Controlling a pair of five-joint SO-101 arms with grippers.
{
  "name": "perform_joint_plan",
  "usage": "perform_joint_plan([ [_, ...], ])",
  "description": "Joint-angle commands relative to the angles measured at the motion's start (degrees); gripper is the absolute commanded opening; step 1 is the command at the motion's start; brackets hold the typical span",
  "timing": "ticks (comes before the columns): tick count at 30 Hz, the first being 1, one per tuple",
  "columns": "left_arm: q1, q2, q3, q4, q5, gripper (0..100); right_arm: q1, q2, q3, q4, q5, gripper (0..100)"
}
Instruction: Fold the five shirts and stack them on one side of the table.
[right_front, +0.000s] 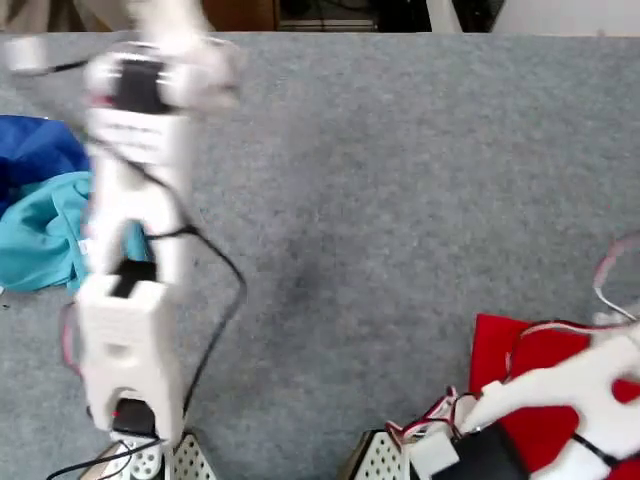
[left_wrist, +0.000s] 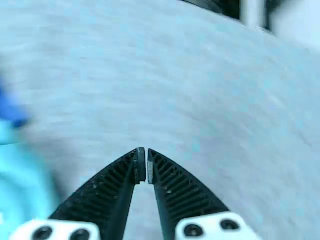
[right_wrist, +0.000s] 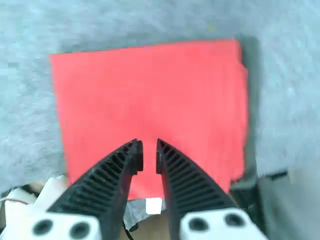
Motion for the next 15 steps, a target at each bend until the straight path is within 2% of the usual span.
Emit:
perform_joint_plan([
  [1,-14.95,-6.9,6.77,0.62,-1.85,3,-8.75,-1.98,-2.77,2.46,-2.02,5.6],
  [4,-26.64,-9.98,12.04,0.53,-6.51,3,-15.43,-1.98,-2.68,3.6,-5.98,5.6],
  [8,-39.82,-11.21,12.75,-0.79,-13.45,3,-25.54,-1.98,-2.68,3.6,-9.93,5.6],
  [12,-50.02,-8.92,13.19,-9.67,-15.03,3,-35.56,-1.89,-2.77,3.16,-14.07,5.6],
  [15,-54.51,-4.09,13.19,-16.79,-15.03,3,-41.89,-1.63,-2.77,3.08,-15.03,5.6],
])
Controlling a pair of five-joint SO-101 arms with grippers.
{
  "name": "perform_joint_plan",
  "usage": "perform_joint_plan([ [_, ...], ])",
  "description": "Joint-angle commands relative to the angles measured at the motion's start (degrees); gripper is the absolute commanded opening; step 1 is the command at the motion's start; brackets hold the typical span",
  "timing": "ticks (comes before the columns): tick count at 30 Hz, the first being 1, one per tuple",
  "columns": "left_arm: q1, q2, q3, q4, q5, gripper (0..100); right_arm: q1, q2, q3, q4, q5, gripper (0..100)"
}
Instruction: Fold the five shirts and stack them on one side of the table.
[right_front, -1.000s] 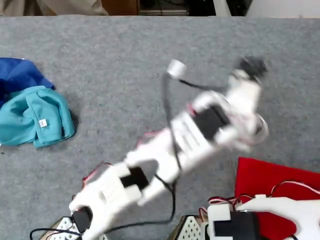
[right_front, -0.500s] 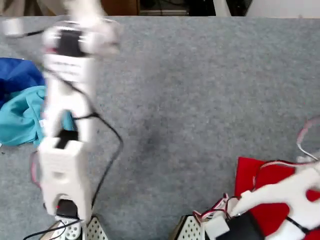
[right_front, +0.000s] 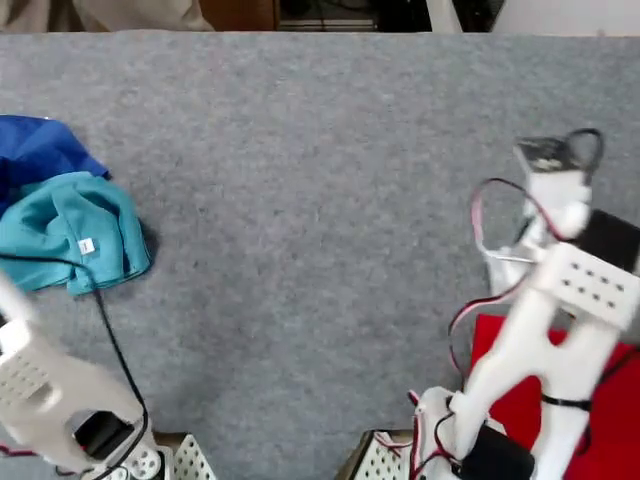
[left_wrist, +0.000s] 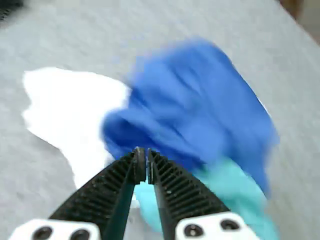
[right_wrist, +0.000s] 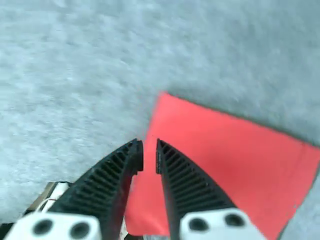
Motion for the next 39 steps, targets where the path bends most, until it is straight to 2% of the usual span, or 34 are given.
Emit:
perform_joint_plan([
  [1,-4.75,4.62,-0.18,-8.0,-0.53,3,-7.69,-1.63,-2.59,0.26,-1.05,5.6],
  [4,-5.19,14.37,-0.26,-10.64,-0.62,3,-11.12,-1.89,-2.42,0.26,1.41,5.6],
  [9,-4.66,28.97,-2.73,-14.15,-0.62,3,-11.03,-1.89,-2.59,-0.18,4.04,5.5],
  [13,-3.34,36.62,-5.71,-16.7,-0.62,2,-11.03,-1.98,-2.51,0.7,2.02,5.5],
  [17,-2.81,37.23,-15.12,-10.02,-0.62,2,-11.03,-1.98,-2.42,1.67,0.88,5.5],
  [23,-2.29,37.05,-40.35,7.3,-0.62,2,-10.95,-1.98,-2.42,1.32,1.14,5.5],
  [26,-1.58,30.9,-39.03,11.34,-0.26,2,-10.95,-1.98,-2.68,0.53,1.32,5.5],
  [29,-2.11,23.87,-36.31,11.16,-0.09,2,-10.95,-1.98,-2.42,-1.93,3.34,5.5],
  [34,-0.18,22.29,-31.03,10.81,-0.62,2,-11.21,-1.98,-2.42,-5.8,9.41,5.5],
  [36,1.49,24.84,-26.9,10.73,-0.62,7,-11.47,-1.63,-2.42,-6.59,10.64,5.5],
  [39,2.11,29.23,-23.21,7.3,0.0,23,-11.74,-1.71,-1.27,-7.74,11.69,5.5],
])
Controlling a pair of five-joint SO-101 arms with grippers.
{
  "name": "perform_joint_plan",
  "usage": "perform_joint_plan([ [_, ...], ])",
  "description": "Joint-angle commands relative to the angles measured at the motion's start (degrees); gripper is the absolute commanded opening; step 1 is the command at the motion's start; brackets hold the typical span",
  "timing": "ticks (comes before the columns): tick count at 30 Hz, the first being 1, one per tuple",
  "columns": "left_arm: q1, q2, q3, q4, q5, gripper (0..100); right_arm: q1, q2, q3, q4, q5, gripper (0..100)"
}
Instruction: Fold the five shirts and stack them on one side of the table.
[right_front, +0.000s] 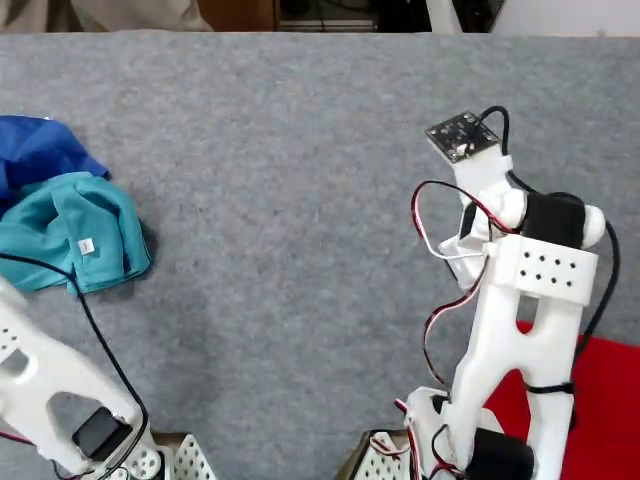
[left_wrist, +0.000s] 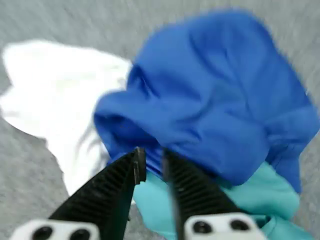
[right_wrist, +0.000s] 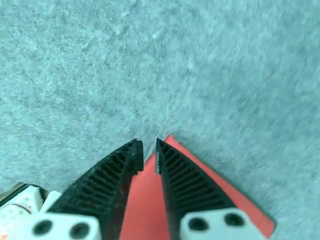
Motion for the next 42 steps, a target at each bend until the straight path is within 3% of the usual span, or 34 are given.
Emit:
perform_joint_plan([
  [1,0.79,2.24,2.11,-4.22,0.79,26,-1.19,-1.8,-0.66,-2.55,1.32,5.5],
  [5,1.93,7.16,2.2,-13.45,-1.14,24,-1.1,-1.63,2.24,-3.78,1.32,5.5],
  [11,0.97,16.57,2.55,-28.57,-4.4,2,-0.75,-1.89,4.44,-3.69,0.97,5.5],
  [13,0.7,18.24,0.18,-30.07,-7.03,3,-0.75,-1.89,4.53,-3.43,0.88,5.5],
  [16,0.44,19.03,-4.92,-26.55,-8.35,2,-0.75,-1.89,4.53,-3.43,0.88,5.5],
  [19,0.97,18.86,-14.95,-16.35,-8.53,2,-1.01,-1.89,4.53,-3.43,0.79,5.5],
  [24,3.52,6.99,-13.36,1.76,-8.26,2,-0.66,-1.89,4.53,-3.34,0.79,5.5],
  [30,5.19,-3.74,-12.13,1.23,-7.56,2,-1.01,-1.98,6.73,-1.85,0.79,5.5],
  [34,7.91,-11.82,-5.89,1.32,-1.67,2,-1.01,-1.98,7.6,-1.93,0.79,5.5],
  [42,19.6,-37.32,27.43,1.32,-0.26,2,-0.75,-1.98,7.6,-3.52,0.79,5.5],
])
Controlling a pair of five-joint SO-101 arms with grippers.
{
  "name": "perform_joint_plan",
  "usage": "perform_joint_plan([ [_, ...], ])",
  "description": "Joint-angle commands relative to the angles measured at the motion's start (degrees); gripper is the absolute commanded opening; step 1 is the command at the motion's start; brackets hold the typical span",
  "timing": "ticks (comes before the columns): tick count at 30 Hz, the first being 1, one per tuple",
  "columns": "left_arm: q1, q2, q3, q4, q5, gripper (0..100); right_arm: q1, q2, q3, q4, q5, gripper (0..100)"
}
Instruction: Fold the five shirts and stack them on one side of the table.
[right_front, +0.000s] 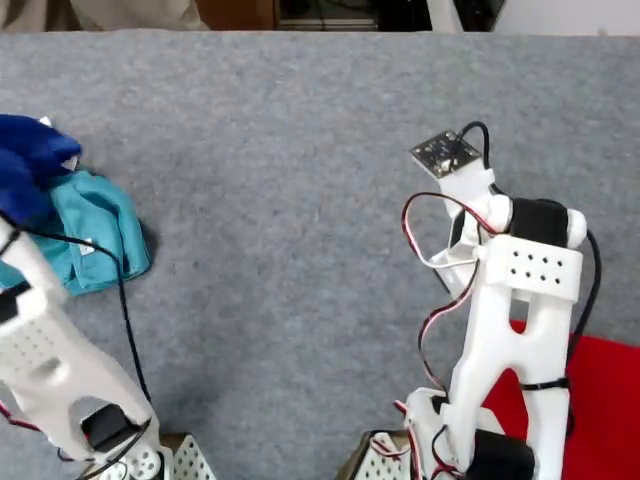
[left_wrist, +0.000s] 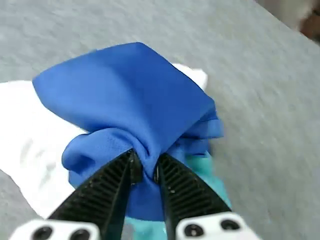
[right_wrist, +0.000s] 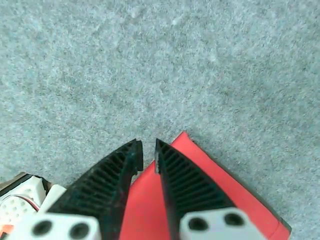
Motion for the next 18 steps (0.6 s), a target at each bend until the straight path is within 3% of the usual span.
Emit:
perform_joint_plan([
  [1,6.24,-17.1,17.41,0.62,0.35,2,-0.31,-1.8,0.04,-1.23,-0.09,5.5],
  [7,21.71,-41.1,45.01,0.35,0.35,2,-0.48,-1.8,0.04,-5.63,-0.09,5.5],
  [12,37.19,-55.96,61.1,-0.35,0.44,2,-0.48,-1.54,0.04,-8.0,-0.09,5.5],
  [18,45.1,-65.8,78.59,-11.69,0.44,2,-0.48,-1.45,0.04,-8.35,-0.09,5.5],
])
